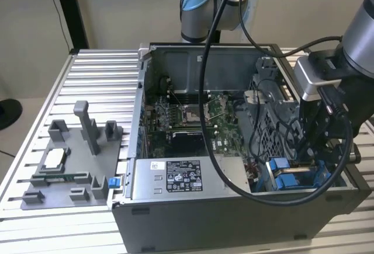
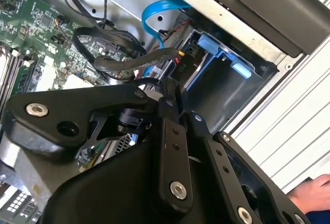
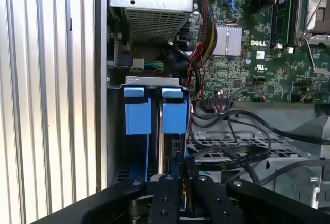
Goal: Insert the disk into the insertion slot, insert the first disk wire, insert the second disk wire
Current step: 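Insert the second disk wire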
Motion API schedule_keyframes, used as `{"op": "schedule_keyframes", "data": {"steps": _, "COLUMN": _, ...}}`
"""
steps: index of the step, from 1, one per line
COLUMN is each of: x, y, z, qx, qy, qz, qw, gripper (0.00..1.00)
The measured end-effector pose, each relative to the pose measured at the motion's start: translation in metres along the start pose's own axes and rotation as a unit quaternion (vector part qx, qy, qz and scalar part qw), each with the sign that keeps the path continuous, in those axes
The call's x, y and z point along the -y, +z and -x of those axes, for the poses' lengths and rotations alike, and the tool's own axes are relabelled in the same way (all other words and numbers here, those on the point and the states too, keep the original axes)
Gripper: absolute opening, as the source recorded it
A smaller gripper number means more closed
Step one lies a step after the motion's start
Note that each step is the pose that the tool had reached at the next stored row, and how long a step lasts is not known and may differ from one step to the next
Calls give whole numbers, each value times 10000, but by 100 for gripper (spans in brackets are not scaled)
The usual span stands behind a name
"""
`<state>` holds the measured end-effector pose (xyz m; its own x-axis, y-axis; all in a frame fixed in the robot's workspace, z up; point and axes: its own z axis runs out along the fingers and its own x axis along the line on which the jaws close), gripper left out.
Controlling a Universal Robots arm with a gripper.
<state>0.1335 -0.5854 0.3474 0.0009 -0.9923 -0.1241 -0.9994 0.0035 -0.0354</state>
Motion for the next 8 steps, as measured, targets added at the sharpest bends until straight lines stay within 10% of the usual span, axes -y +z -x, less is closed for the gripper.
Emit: {"op": "schedule_keyframes", "data": {"steps": 8, "x": -1, "y": 25, "z": -2, "qx": 0, "qy": 0, "qz": -1, "qw": 10000, "gripper": 0}}
